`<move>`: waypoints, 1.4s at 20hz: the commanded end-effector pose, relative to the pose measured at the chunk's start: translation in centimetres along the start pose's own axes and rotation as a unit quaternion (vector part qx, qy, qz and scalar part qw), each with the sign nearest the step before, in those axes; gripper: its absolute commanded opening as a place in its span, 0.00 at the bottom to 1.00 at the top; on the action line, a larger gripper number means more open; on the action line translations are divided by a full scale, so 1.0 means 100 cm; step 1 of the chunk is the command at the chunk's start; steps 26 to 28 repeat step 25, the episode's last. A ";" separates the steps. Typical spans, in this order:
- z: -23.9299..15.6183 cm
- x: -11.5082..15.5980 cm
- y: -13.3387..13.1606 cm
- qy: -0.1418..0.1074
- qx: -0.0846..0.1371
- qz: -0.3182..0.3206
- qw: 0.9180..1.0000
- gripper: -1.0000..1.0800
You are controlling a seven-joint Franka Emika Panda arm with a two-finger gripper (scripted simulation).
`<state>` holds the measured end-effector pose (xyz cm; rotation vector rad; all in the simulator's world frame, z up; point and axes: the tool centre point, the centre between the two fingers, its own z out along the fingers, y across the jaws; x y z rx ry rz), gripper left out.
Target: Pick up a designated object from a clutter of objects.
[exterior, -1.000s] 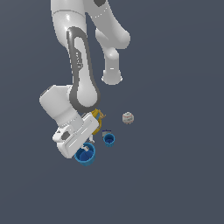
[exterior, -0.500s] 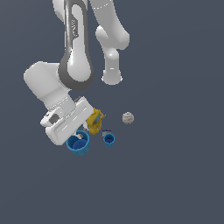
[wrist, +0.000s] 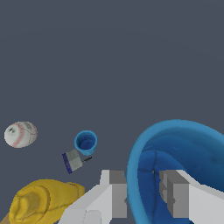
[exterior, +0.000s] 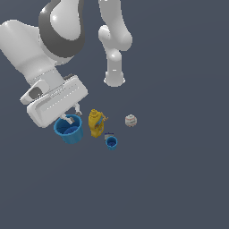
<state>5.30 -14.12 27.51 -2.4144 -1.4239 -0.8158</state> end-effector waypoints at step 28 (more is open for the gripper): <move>-0.133 0.039 0.003 0.004 0.000 0.002 1.000 0.00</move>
